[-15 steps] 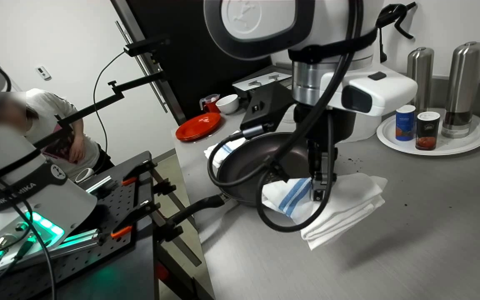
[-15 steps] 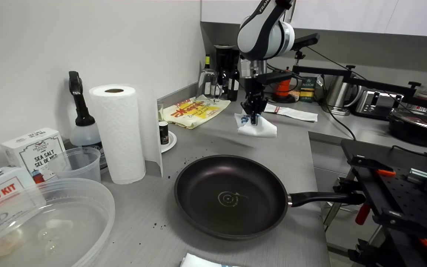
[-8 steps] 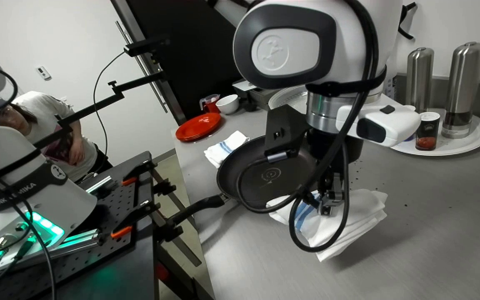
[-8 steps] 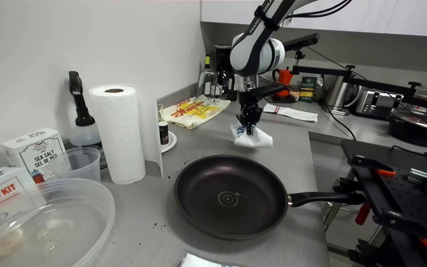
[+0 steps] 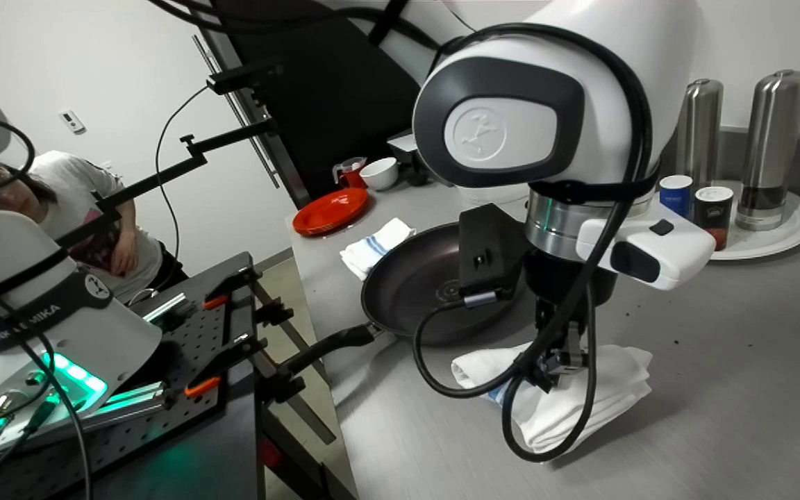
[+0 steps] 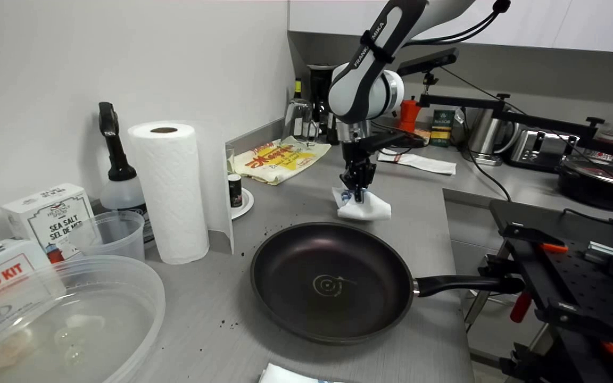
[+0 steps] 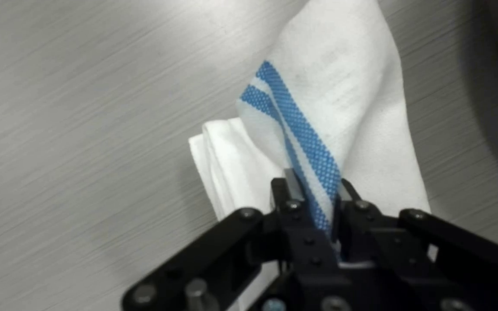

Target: Pick up the towel and clean the frying pan

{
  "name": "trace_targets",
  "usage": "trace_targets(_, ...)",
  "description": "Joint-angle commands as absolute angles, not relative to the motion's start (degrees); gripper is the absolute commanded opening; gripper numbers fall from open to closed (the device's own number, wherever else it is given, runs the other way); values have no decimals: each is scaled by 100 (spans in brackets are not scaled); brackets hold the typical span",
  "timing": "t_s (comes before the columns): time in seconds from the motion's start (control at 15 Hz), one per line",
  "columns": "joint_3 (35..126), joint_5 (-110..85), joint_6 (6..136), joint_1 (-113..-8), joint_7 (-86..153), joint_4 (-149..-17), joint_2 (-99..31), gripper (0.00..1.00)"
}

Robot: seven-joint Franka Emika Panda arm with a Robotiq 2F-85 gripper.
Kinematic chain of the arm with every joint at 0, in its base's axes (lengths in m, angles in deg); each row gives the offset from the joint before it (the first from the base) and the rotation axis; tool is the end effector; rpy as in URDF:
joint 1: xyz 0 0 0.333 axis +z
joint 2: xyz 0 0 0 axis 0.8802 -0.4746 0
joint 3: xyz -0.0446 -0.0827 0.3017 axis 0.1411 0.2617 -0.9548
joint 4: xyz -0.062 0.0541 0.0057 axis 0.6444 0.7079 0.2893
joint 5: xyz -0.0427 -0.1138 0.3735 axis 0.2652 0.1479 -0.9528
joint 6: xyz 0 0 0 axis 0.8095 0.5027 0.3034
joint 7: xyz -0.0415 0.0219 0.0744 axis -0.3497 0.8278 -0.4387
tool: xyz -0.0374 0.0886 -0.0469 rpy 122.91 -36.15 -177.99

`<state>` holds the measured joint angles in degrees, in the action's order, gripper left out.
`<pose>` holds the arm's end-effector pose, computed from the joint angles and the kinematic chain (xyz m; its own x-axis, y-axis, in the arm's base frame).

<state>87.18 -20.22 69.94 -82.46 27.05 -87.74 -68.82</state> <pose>0.5382 -0.3218 0.0599 0.8297 -0.4971 -0.2540 -0.4922 -0.8661 0.0873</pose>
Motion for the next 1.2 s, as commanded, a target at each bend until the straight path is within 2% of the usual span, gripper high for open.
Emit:
trace_targets(0.0, 8708, -1974, 6716, -8320, 2595, -8533, -6972, 46)
trace_targets(0.47, 8653, -2006, 5992, -8422, 2305, -8607, -6468, 97)
trace_targets(0.6, 8659, -1987, 5796, -8419, 2160, -8734, -6155, 100)
trace_targets(1.13, 8606, -1616, 4749, -8225, 1138, -9532, -4484, 100)
